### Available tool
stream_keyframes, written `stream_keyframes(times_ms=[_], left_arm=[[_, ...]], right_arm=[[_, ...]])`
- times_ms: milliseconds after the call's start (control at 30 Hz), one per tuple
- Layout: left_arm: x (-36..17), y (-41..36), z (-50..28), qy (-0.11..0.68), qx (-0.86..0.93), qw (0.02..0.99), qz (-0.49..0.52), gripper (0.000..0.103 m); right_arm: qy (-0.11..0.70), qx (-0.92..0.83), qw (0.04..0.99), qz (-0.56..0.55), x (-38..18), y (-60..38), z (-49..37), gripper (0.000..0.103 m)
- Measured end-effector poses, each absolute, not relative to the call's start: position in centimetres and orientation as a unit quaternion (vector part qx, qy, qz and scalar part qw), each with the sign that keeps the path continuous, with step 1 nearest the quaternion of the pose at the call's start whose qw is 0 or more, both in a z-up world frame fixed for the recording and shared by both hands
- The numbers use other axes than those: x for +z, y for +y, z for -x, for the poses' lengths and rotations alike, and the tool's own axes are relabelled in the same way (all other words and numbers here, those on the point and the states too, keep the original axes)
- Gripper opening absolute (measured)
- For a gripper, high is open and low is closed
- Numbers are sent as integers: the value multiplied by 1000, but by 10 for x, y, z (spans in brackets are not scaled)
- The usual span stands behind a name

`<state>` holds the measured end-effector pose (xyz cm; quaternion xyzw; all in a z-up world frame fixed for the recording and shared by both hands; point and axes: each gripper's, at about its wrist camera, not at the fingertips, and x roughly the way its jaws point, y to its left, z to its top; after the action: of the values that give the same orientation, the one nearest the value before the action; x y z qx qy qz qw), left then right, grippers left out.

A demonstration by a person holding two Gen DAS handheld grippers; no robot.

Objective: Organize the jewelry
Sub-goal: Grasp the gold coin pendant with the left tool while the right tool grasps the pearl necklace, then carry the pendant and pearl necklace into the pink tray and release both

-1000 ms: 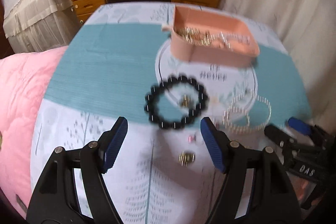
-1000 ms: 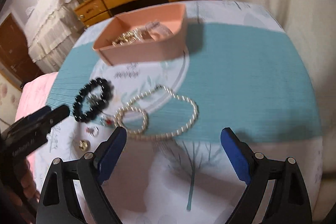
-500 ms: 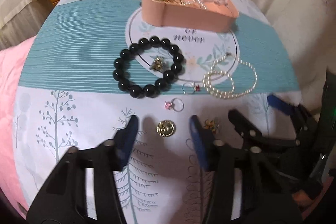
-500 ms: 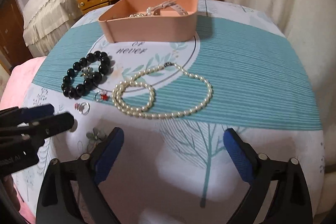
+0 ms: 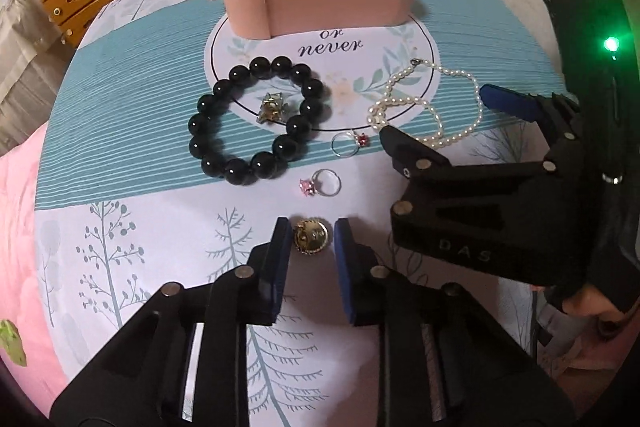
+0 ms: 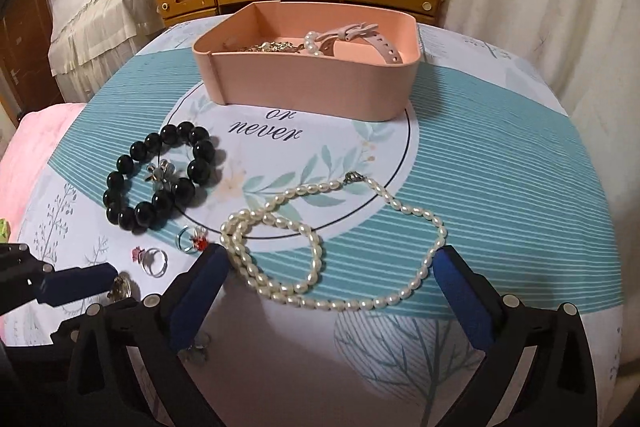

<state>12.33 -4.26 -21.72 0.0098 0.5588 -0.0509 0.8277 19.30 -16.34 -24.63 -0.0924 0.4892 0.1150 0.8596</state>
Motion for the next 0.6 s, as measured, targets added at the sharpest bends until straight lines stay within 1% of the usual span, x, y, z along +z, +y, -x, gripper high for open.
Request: stream_keyframes(times_ms=[33,67,100,133,167,200,233,333,467,600], left_arm=[[-217,-42,-124,559,-51,828,-6,18],[-217,-41,-124,558,-51,828,-2,18],[-217,-41,-124,557,-50,829,-1,18],[-217,-42,-124,556,-49,830,-4,18],[-218,-43,-123,554,-50,831,-7,18],[-218,-44,-123,551,-53,833,-12,18],[-217,-43,-123,550,-55,833,-12,18],[-217,-38,-123,549,-63,833,2,17],[-216,-30,-122,548,-81,832,18,16],[-215,-32,-121,544,-81,835,3,16]], right_arm=[[486,121,860,95,-244,-161,-193,82],[479,130,863,100,-241,-158,-191,54],[473,142,863,108,-238,-154,-189,42],[474,150,860,113,-236,-149,-188,26],[474,156,859,116,-236,-147,-187,17],[475,160,857,120,-235,-142,-187,11],[475,161,856,123,-235,-139,-187,9],[485,154,853,117,-233,-135,-191,9],[516,154,842,45,-230,-149,-206,8],[534,152,831,-19,-231,-163,-213,8]])
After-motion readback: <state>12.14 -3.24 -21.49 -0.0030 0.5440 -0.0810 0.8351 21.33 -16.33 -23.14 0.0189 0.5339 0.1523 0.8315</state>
